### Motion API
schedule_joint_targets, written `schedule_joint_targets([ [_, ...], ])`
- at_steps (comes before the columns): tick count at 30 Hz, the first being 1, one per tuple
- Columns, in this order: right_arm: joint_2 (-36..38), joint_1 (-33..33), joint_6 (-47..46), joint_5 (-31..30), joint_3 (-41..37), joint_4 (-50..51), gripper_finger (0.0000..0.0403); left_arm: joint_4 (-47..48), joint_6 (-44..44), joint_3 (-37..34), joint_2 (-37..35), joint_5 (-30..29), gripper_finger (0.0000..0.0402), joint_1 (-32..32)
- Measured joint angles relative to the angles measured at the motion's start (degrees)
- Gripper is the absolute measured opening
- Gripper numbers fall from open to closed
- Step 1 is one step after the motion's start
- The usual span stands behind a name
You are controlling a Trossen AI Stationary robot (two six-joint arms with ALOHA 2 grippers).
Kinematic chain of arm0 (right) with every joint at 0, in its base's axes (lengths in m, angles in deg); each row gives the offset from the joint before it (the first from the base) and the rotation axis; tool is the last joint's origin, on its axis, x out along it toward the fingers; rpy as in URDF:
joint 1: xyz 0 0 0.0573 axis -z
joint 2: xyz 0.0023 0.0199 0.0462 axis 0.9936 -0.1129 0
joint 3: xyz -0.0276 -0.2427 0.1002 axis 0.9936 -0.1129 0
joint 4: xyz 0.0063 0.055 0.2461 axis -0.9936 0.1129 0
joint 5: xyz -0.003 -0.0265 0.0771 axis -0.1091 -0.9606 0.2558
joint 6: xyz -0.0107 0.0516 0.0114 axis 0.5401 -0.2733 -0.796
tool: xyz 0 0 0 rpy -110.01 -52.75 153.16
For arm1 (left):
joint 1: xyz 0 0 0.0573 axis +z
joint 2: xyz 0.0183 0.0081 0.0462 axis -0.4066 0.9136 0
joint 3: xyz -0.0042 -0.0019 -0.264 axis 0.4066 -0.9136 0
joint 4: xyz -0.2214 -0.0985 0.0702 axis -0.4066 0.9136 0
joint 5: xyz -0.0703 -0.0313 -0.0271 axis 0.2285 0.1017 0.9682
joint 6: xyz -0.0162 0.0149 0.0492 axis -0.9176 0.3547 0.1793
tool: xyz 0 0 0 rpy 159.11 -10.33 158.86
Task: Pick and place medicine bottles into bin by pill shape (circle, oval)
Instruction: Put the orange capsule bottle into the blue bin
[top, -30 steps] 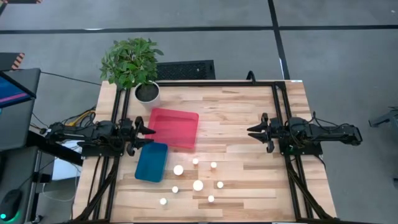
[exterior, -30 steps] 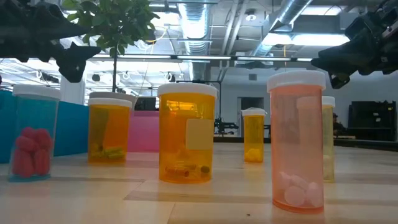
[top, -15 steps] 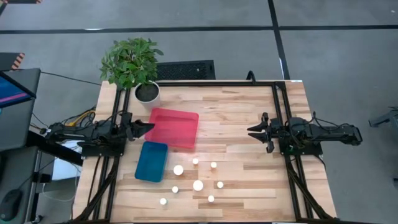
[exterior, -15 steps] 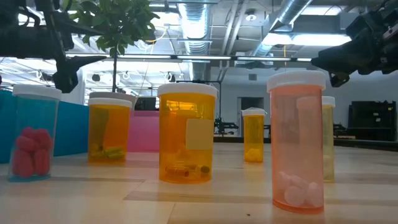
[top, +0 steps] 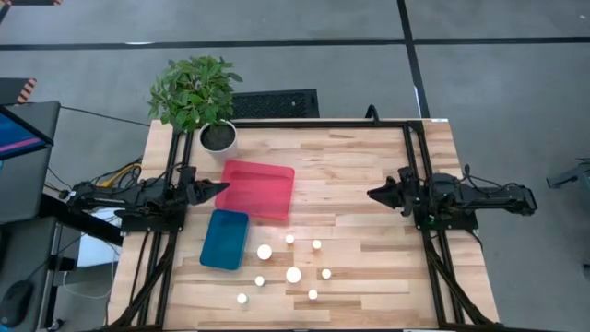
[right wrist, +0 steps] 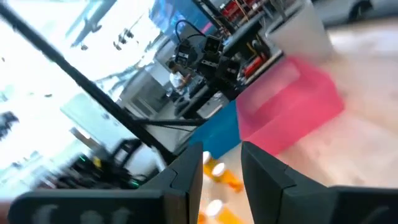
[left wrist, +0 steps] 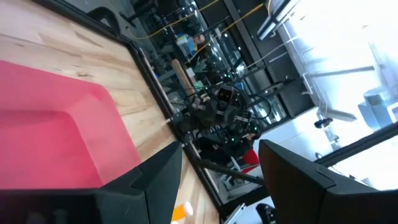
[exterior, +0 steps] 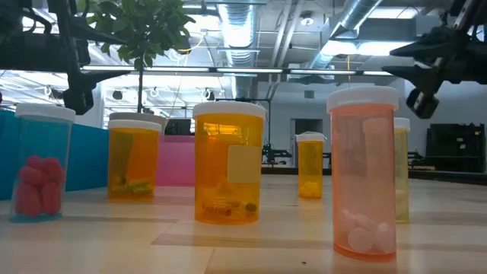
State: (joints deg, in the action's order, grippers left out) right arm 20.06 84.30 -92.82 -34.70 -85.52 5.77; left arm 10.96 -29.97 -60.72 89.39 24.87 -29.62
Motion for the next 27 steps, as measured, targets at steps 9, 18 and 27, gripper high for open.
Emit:
schedule_joint_targets([
  [9, 0.00, 0.13, -6.17, -2.75, 0.00, -0.17, 0.0120, -0.11, 3.09, 0.00, 0.00, -0.72, 0.0206, 0.00],
  [18, 0.00, -0.02, -6.34, -2.78, 0.00, -0.63, 0.0120, -8.07, 0.89, 4.87, 1.25, 2.62, 0.0206, -0.29],
  [27, 0.02, 0.00, -6.29, -2.75, 0.00, -0.57, 0.0122, -4.68, 19.40, 25.93, 22.02, 5.73, 0.0224, -1.61],
])
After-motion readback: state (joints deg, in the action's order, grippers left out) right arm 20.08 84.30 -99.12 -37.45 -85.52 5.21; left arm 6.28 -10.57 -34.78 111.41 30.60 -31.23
